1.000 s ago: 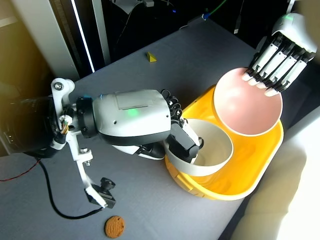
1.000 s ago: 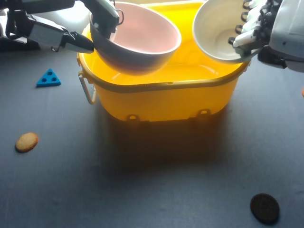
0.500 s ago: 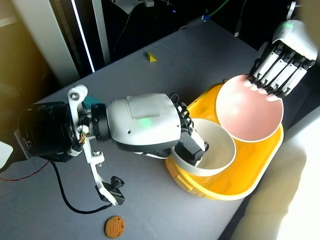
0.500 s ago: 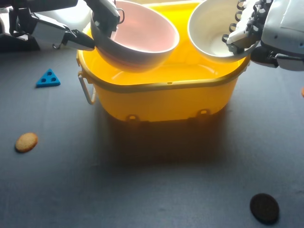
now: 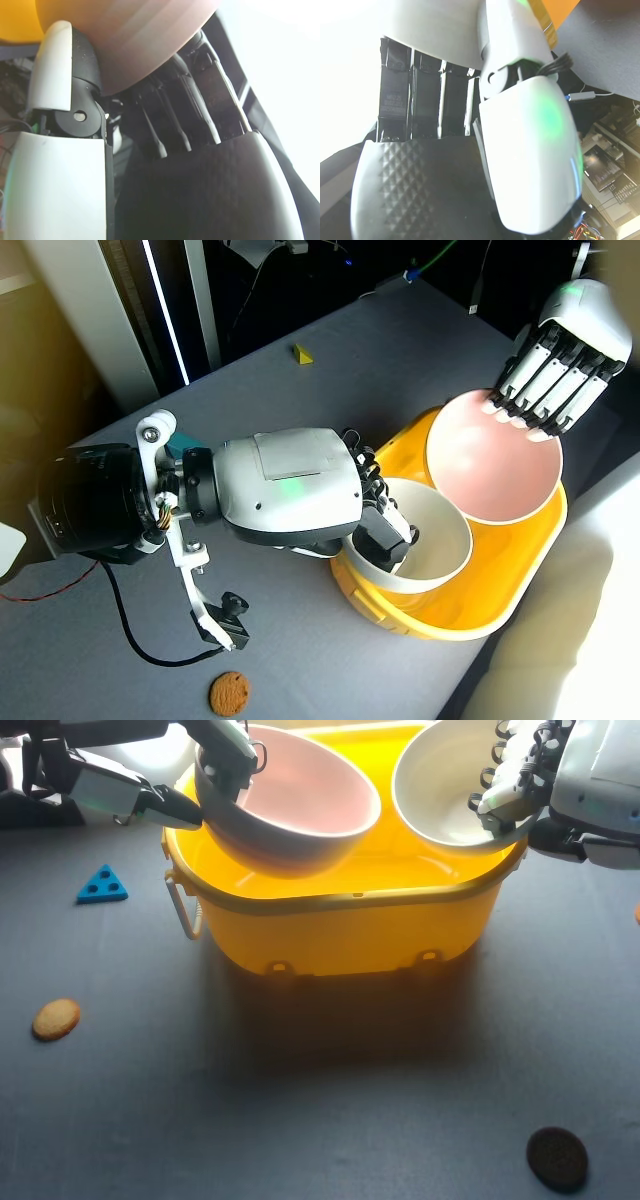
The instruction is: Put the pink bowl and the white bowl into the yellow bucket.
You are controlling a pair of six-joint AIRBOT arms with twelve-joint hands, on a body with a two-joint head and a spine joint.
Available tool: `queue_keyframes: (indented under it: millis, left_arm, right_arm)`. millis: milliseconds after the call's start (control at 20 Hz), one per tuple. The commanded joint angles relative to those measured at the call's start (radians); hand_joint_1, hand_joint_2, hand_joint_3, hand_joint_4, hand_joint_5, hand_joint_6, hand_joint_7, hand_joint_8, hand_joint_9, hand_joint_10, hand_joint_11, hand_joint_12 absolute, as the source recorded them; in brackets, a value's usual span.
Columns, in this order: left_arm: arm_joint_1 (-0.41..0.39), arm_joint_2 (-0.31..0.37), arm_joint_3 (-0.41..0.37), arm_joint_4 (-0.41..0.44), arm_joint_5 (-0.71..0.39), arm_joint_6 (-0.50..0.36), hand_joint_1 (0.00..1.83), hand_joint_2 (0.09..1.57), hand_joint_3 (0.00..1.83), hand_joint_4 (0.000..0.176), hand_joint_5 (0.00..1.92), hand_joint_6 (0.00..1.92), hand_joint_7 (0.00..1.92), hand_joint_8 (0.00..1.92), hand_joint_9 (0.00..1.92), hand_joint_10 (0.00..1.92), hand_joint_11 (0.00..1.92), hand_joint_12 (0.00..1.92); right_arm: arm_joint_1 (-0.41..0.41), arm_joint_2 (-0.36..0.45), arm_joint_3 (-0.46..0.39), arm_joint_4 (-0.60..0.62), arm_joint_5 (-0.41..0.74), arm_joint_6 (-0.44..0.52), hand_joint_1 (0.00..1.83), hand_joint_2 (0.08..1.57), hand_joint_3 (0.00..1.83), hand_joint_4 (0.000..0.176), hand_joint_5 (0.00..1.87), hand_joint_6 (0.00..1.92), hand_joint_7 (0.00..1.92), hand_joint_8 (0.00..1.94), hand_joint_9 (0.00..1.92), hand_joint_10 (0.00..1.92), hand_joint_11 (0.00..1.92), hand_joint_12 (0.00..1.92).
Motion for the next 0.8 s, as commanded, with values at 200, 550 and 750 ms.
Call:
queue_keyframes:
  millis: [200, 550, 750]
  left_arm:
    - [-0.005, 0.02, 0.0, -0.106, -0.046, 0.003, 1.01, 1.19, 0.0, 0.0, 0.56, 0.12, 0.67, 0.01, 0.66, 0.06, 0.22, 1.0]
    - [0.026, 0.111, -0.143, -0.034, -0.055, 0.01, 0.18, 1.21, 0.0, 0.0, 0.07, 0.0, 0.16, 0.0, 0.16, 0.0, 0.0, 0.51]
    - [0.125, 0.257, -0.378, 0.019, -0.042, 0.044, 0.09, 1.17, 0.0, 0.0, 0.04, 0.0, 0.07, 0.0, 0.06, 0.0, 0.0, 0.32]
  right_arm:
    - [0.006, 0.011, 0.005, 0.05, 0.089, 0.004, 1.11, 1.13, 0.0, 0.0, 0.7, 0.07, 0.81, 0.01, 0.79, 0.08, 0.41, 0.96]
    - [-0.001, 0.012, -0.002, 0.039, 0.094, 0.006, 0.65, 1.02, 0.0, 0.0, 0.22, 0.0, 0.27, 0.0, 0.25, 0.0, 0.0, 0.61]
    - [-0.008, 0.031, -0.02, -0.037, 0.114, 0.057, 0.57, 0.98, 0.0, 0.0, 0.12, 0.0, 0.14, 0.0, 0.11, 0.0, 0.0, 0.3]
